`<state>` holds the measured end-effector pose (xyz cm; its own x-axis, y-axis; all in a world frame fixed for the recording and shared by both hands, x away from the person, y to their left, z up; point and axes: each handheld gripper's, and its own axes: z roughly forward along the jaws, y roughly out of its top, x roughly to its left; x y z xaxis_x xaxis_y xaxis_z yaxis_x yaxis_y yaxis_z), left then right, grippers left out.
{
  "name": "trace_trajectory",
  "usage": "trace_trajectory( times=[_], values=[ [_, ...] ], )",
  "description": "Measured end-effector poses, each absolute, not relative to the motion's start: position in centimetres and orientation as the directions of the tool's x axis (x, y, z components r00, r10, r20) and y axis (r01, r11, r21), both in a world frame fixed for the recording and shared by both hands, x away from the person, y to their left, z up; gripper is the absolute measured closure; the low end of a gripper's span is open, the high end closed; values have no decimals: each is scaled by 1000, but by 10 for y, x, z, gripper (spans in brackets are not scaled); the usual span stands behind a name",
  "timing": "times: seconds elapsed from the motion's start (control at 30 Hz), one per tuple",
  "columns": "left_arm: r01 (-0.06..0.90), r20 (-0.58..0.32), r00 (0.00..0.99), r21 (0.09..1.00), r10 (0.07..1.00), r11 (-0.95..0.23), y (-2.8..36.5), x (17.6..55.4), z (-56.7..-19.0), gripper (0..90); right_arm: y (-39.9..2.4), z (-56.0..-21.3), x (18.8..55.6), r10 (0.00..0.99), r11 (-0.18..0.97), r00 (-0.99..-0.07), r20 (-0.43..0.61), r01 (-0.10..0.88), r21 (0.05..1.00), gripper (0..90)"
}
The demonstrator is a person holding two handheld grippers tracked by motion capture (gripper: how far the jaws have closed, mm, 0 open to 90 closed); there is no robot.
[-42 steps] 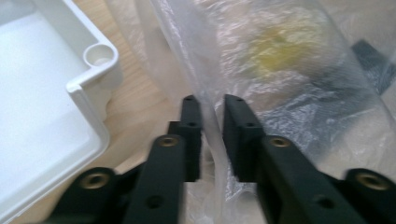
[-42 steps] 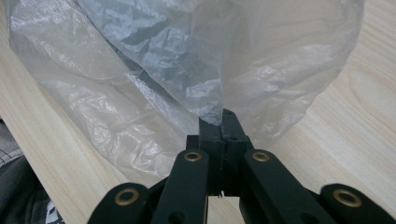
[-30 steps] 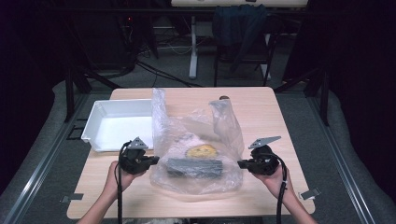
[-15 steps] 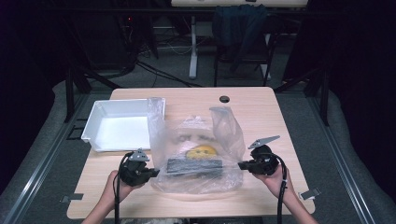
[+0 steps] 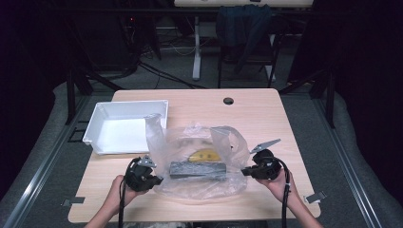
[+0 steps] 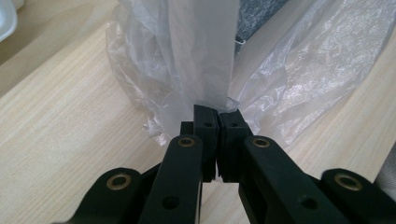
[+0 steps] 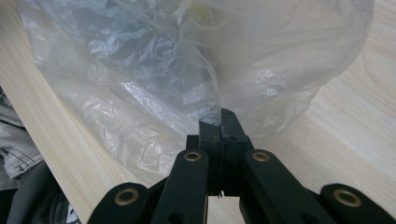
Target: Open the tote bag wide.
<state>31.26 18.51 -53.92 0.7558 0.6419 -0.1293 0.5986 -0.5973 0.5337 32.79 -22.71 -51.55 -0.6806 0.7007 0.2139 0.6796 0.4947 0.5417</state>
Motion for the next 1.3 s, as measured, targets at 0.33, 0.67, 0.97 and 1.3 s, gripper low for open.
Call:
trace_trajectory(
  times=[0.33,0.67,0.97,1.3],
  values=[
    [595,-96,748,535,657,-599,185,313,-535,720,-221,-529,331,702,529,-684,200,688,497,900],
    [591,-132,697,663,705,-460,192,324,-500,402,-219,-531,333,703,548,-687,186,689,474,900],
    [577,-130,707,673,695,-462,176,340,-504,712,-218,-529,331,706,563,-694,141,671,483,900],
    [567,-100,706,674,701,-474,185,327,-512,857,-213,-497,307,699,576,-713,-62,508,641,403]
  ],
)
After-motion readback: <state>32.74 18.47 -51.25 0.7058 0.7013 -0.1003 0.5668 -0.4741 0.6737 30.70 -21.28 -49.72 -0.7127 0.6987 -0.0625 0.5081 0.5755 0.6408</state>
